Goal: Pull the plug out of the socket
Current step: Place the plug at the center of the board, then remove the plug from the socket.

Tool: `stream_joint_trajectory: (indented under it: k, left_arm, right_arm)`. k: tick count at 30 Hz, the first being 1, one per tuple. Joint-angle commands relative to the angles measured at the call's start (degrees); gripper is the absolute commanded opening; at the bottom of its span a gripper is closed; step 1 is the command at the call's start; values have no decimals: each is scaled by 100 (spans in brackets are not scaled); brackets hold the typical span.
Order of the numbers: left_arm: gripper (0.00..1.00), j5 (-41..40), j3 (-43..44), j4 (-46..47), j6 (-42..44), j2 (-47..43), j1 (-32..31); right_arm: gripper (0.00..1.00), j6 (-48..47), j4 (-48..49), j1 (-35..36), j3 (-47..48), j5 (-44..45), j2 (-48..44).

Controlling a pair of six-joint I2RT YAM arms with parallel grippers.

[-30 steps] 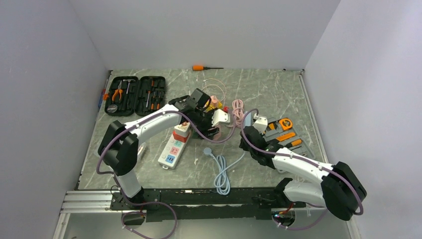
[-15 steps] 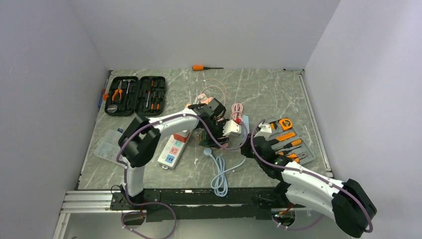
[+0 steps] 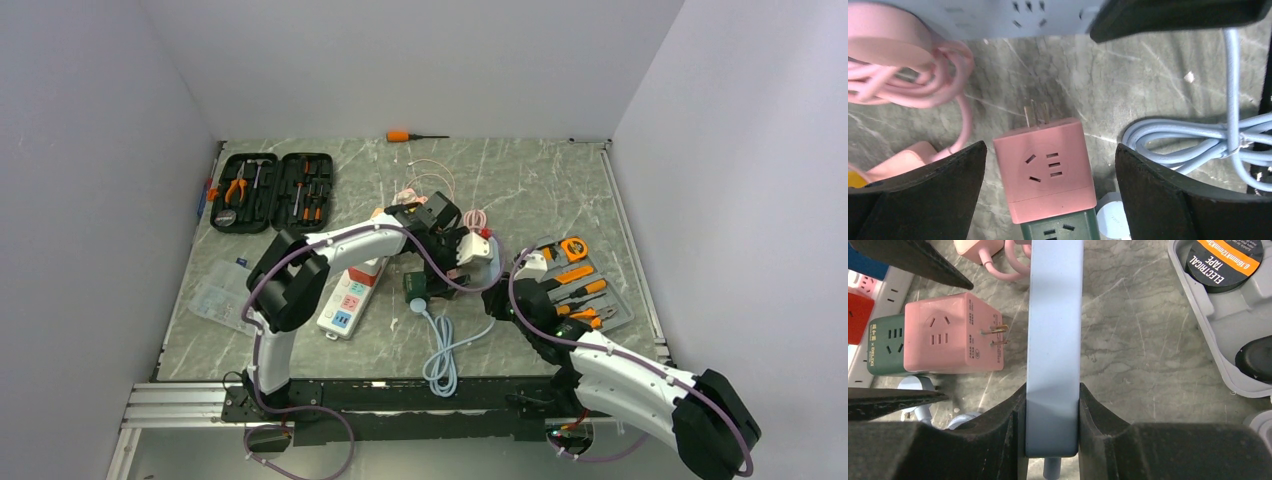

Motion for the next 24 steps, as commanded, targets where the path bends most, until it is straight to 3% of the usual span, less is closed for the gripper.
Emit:
stream_joint_trajectory:
  k: [1, 5, 9, 18, 24]
  left_arm:
    - [99, 389, 679, -75, -346, -327, 169]
    - [99, 487, 1221, 165, -619, -186, 530]
    - [90, 611, 1747, 35, -520, 167, 604]
    - [99, 1049, 1739, 19, 217, 450, 645]
    - [99, 1053, 1904, -131, 695, 729, 697]
  right_arm:
    - [0, -186, 663, 3, 258, -233, -291]
    - [0, -297, 653, 11, 349, -286, -424]
    - [0, -394, 668, 8, 559, -409, -439]
    - [0, -574, 753, -2, 840, -434, -592]
    - [0, -601, 803, -8, 812, -335, -667]
